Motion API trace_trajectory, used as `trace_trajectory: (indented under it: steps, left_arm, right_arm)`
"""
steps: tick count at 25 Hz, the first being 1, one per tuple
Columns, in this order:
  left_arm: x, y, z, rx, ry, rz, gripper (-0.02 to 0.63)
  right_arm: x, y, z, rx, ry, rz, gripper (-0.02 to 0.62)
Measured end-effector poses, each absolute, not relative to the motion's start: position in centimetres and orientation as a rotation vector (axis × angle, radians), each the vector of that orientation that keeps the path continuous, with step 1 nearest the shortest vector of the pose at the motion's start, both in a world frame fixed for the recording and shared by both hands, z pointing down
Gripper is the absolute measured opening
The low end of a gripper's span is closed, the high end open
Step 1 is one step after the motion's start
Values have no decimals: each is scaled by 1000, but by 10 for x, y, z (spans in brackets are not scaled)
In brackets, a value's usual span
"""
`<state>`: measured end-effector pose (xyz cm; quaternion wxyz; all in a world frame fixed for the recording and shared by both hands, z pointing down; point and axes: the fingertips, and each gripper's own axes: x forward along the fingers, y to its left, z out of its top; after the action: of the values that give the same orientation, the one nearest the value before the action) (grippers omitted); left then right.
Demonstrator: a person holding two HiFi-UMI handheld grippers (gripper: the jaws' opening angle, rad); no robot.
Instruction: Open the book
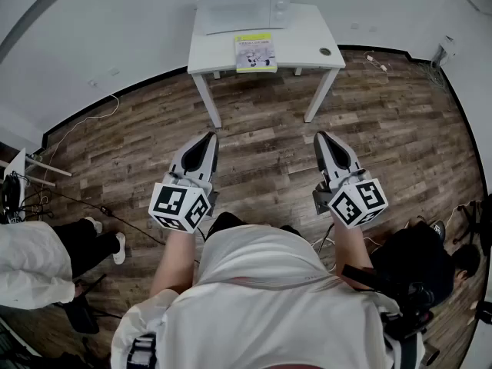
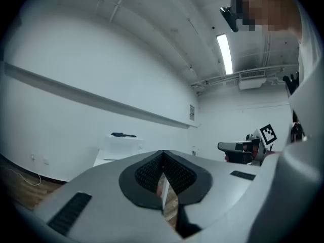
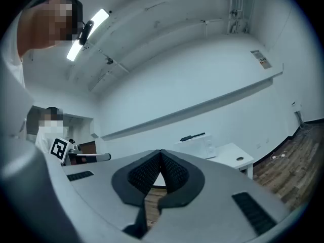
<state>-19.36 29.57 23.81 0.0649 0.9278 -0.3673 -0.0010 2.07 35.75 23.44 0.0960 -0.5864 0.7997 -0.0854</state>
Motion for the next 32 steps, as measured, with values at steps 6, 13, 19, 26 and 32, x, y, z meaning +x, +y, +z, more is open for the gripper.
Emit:
trace_trajectory:
  steps: [6,13,19,26,32]
  left_arm:
    - [-172,294,243,2781,-1123,3,11]
    - [-146,260,261,2765,-1072,31,11]
    - [-128,211,269,2757,-1038,20,11]
    - [-125,138,279,2716,-1035,15,11]
    - [-120,72,287,2703,-995,27,11]
  right_arm:
    - [45,356,247,-1736,2378,-293,-5]
    - [68,330,264,-1800,2372,-343,-5]
    - [89,285,274,-1859,2352,-388,-5]
    - [85,206,271,-1855,2433,-344,-5]
    - [89,143,273,-1887,2419,-366,-5]
